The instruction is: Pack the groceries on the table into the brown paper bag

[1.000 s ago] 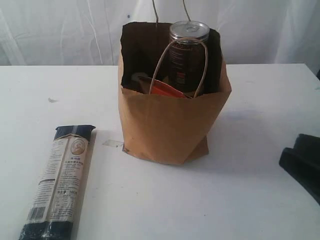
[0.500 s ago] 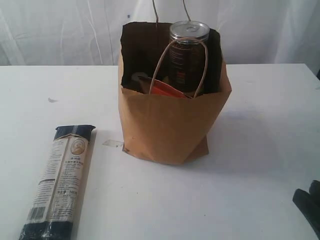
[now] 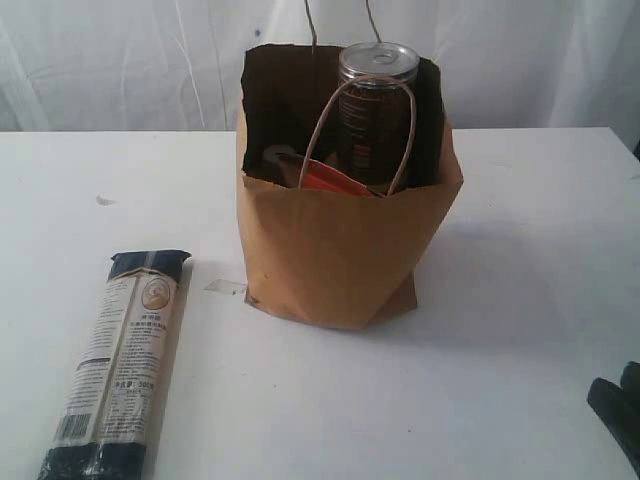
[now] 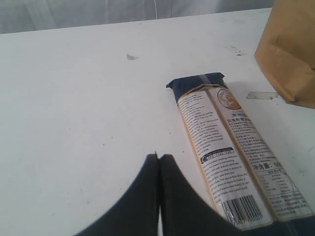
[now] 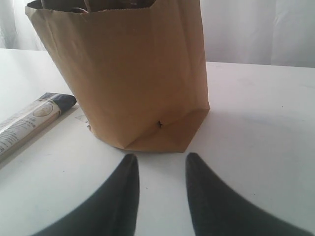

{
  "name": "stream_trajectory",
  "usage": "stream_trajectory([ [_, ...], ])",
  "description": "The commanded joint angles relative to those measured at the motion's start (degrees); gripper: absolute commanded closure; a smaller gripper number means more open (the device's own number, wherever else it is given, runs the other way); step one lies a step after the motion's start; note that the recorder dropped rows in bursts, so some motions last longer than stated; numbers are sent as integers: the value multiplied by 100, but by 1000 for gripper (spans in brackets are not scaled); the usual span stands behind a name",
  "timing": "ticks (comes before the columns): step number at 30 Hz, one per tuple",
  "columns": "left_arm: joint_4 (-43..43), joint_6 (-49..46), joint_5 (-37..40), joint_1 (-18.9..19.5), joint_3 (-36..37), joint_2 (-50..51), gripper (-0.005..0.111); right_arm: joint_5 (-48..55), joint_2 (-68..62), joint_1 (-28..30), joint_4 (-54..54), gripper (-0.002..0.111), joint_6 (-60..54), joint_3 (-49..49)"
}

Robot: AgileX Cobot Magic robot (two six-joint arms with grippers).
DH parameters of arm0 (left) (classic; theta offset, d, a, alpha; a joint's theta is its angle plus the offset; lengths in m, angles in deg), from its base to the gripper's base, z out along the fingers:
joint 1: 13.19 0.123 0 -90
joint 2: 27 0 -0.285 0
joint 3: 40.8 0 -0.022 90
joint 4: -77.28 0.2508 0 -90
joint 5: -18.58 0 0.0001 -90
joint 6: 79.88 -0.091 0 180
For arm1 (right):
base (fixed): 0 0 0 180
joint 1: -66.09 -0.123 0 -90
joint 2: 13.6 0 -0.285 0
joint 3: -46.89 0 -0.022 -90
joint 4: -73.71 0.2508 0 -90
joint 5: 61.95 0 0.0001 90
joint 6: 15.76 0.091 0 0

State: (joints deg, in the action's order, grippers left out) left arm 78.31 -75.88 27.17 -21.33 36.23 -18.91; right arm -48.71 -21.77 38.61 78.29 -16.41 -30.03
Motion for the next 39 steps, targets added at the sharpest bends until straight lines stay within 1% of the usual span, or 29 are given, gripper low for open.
stream_trajectory([
  [1,-56,1,3,-4,18,-30,107,-5,38,33,-43,77,-69,-30],
  [31,-56,1,-39,-4,18,-30,107,-5,38,33,-43,77,-70,-30],
  [32,-182,228,-95,-4,18,-30,107,-5,38,33,-43,77,-70,-30],
  [33,-795,966,-328,-4,18,-30,107,-5,38,33,-43,77,-70,-30],
  [34,-968,1224,-451,-4,18,-30,107,-5,38,33,-43,77,-70,-30],
  [35,-1078,1566,-802,-4,18,-30,107,-5,38,33,-43,77,-70,-30],
  [36,-1078,1553,-1216,-4,18,-30,107,-5,38,33,-43,77,-70,-30],
  [37,-1078,1553,-1431,-4,18,-30,107,-5,38,33,-43,77,-70,-30],
  [38,-1078,1553,-1909,-4,18,-30,107,-5,38,33,-43,77,-70,-30],
  [39,-1078,1602,-2158,-4,18,-30,107,-5,38,33,-43,77,-70,-30],
])
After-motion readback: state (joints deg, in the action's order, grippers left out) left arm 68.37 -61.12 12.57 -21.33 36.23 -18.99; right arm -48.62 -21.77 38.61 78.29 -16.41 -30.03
